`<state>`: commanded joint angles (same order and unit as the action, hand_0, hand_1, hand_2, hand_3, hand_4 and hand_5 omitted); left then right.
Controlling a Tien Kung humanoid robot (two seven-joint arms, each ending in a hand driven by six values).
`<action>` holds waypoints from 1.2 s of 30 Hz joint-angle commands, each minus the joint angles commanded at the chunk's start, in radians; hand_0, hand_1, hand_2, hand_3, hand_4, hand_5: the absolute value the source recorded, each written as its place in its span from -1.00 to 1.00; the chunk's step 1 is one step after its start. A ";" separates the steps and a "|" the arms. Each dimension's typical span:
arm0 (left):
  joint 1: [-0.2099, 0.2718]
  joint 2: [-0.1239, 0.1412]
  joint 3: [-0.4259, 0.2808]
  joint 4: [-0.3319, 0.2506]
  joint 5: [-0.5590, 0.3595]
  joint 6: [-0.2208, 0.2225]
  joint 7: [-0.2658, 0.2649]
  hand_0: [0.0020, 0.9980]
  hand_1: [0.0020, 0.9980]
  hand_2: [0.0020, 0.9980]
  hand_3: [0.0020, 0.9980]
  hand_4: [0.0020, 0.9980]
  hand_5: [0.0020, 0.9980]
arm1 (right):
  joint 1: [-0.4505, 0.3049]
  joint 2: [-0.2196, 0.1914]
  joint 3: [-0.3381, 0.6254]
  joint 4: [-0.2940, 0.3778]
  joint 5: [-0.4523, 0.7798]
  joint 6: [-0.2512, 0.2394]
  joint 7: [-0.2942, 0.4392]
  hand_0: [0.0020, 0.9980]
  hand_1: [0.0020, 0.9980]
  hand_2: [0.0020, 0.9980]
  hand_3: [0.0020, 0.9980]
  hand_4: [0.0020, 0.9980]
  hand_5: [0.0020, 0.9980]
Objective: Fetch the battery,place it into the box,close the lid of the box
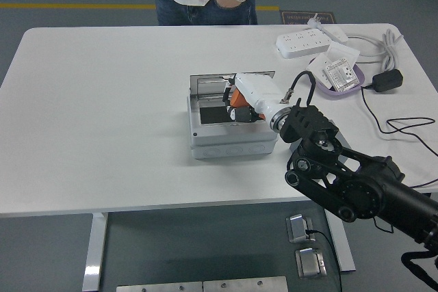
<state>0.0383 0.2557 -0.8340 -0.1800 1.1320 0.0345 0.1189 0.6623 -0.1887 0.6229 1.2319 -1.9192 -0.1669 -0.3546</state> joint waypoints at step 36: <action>-0.009 -0.003 0.007 0.000 0.007 -0.005 0.002 -0.21 0.12 0.03 -0.04 -1.00 -1.00 | 0.019 0.039 -0.025 -0.080 0.022 -0.081 0.053 -0.48 -0.41 -0.39 -0.39 -0.65 -0.82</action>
<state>0.0290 0.2523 -0.8274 -0.1800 1.1387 0.0296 0.1205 0.6815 -0.1494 0.5978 1.1523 -1.8976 -0.2474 -0.3014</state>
